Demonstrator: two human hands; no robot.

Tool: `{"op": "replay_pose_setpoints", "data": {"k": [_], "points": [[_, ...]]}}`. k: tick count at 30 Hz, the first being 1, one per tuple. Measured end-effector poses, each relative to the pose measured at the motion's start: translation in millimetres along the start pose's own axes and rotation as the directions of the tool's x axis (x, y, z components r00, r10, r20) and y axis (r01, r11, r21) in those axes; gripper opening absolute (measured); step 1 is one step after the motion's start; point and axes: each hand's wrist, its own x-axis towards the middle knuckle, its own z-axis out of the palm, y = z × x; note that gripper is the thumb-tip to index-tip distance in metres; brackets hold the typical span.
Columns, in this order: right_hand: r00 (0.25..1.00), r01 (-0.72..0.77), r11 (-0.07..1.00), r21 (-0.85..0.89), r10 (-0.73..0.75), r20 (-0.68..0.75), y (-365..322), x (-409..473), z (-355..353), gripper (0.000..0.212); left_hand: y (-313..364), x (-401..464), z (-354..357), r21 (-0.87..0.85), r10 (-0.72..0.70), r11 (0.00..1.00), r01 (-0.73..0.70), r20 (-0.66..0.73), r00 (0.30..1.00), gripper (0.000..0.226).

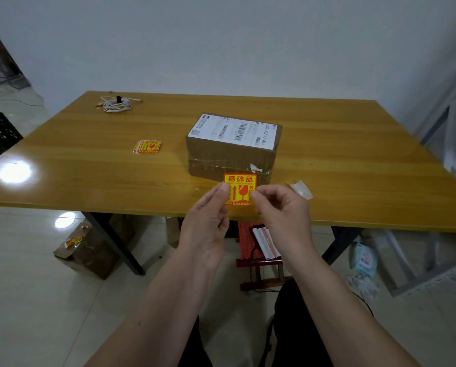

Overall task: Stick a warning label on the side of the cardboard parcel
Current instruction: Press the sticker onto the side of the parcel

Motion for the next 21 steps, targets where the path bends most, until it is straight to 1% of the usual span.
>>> {"op": "replay_pose_setpoints", "data": {"k": [3,7,11,12,14,15,19,21], "points": [[1.000,0.002,1.000,-0.020,-0.002,-0.006,-0.8,2.1,0.2,0.009,-1.9,-0.6,-1.1,0.014,0.047,0.999,-0.047,-0.001,0.999,0.017],[0.999,-0.035,0.997,-0.073,0.035,-0.003,-0.6,7.1,-0.8,0.006,-1.3,-0.1,-1.1,0.101,0.161,0.982,-0.160,0.000,0.987,0.011],[0.998,-0.058,0.994,-0.088,0.056,-0.030,1.6,11.5,1.7,0.004,-3.3,3.2,-2.3,0.131,0.200,0.971,-0.199,0.006,0.980,0.010],[0.998,-0.063,0.994,-0.091,0.060,-0.037,2.6,12.3,2.9,0.007,-4.4,4.5,-2.7,0.129,0.206,0.970,-0.204,0.002,0.979,0.010],[0.996,-0.076,0.994,-0.083,0.072,-0.054,4.6,14.2,3.9,0.021,-5.5,7.4,-3.4,0.111,0.209,0.972,-0.206,-0.016,0.978,0.009],[0.995,-0.084,0.993,-0.077,0.080,-0.061,5.2,15.4,3.5,0.024,-5.7,9.3,-4.2,0.103,0.208,0.973,-0.204,-0.028,0.978,0.008],[0.996,-0.083,0.995,-0.059,0.082,-0.023,2.5,19.4,3.3,0.004,-6.9,15.9,-6.0,0.107,0.194,0.976,-0.192,-0.007,0.981,0.012],[0.998,-0.061,0.996,-0.066,0.059,-0.022,1.4,22.4,3.7,0.009,-7.4,18.7,-5.9,0.113,0.187,0.976,-0.187,0.014,0.982,0.012]]}}
